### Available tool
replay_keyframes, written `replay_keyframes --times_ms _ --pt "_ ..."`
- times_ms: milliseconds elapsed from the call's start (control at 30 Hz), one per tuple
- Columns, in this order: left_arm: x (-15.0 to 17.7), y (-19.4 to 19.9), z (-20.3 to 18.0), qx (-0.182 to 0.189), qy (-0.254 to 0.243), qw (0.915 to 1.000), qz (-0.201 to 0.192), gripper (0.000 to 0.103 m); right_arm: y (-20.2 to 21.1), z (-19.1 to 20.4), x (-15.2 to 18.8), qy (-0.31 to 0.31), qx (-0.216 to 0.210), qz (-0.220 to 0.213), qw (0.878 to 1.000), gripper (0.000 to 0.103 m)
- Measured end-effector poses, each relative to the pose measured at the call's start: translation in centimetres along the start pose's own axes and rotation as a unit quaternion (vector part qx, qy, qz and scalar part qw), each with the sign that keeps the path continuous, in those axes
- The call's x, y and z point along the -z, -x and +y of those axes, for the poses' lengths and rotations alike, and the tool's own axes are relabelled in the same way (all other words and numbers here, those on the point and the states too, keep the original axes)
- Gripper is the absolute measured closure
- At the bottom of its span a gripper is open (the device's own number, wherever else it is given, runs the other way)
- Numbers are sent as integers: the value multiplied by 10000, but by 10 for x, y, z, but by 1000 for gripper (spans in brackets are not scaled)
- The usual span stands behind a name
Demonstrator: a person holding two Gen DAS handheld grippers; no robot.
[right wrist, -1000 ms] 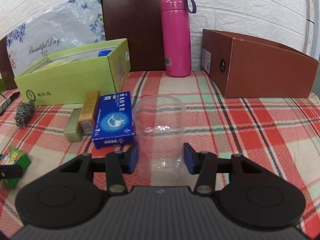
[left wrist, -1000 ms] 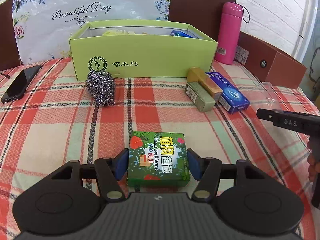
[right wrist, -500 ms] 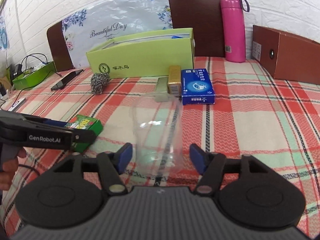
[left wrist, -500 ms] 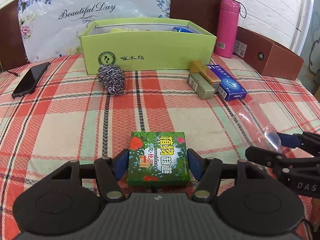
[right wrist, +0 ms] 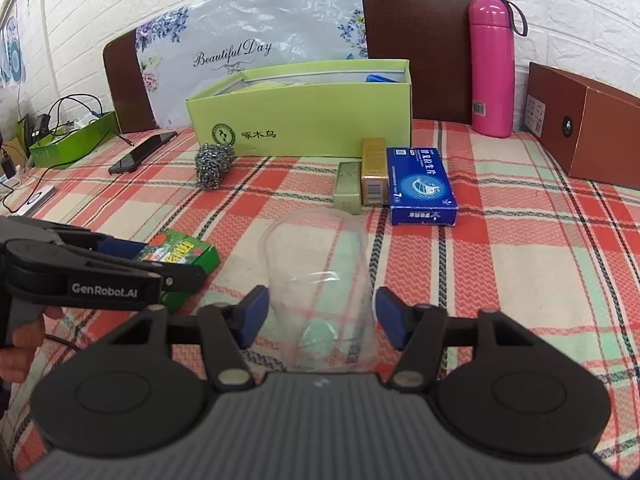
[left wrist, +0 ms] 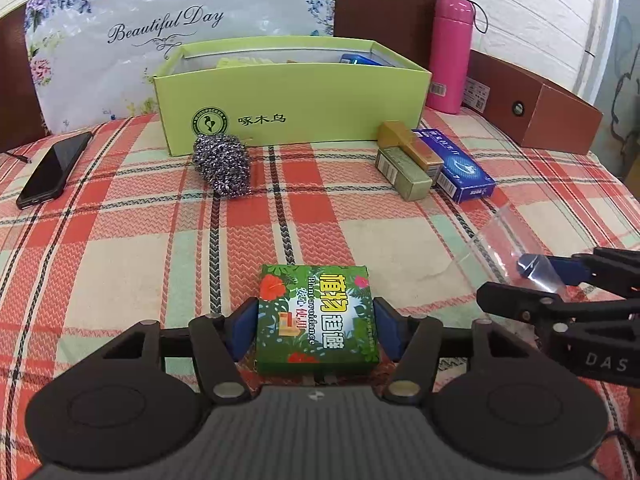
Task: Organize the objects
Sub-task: 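Carry soap box and cup into the lime-green box and open both tools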
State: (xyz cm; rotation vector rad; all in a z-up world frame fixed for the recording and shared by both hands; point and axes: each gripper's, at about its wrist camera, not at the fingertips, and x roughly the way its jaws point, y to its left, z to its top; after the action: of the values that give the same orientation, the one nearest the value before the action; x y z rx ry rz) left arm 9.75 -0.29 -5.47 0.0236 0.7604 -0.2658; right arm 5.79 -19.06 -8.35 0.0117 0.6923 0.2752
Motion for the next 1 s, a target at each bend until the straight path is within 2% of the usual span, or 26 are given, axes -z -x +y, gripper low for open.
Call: replay_keyframes --times_ms 33,200,333,500,567,633,800,1000 --pt "-1 2 0 33 6 10000 -20 40 1 0 -1 0 -18 4 10000 54" --pt "-26 19 4 339 37 9986 -393 40 11 4 -24 106 -190 -289 9993 54" --pt "-63 30 9 448 121 9957 -804 40 13 4 -64 211 -278 -753 9966 54" --pt "-117 30 16 510 358 9905 -1226 40 -2 -1 -118 322 -135 -1228 9918 54" --pt "-140 24 17 407 437 9888 -1365 40 -12 -4 -138 374 -20 -1391 9896 54" --pt "-161 12 21 456 595 9872 -1410 40 -29 -8 -157 407 118 -1499 9878 54" --pt "-205 -25 33 278 986 9838 -1469 40 -79 -22 -188 384 413 -1510 9869 53" --pt "-227 -60 41 228 1113 9835 -1408 38 -126 -28 -203 447 542 -1458 9868 52"
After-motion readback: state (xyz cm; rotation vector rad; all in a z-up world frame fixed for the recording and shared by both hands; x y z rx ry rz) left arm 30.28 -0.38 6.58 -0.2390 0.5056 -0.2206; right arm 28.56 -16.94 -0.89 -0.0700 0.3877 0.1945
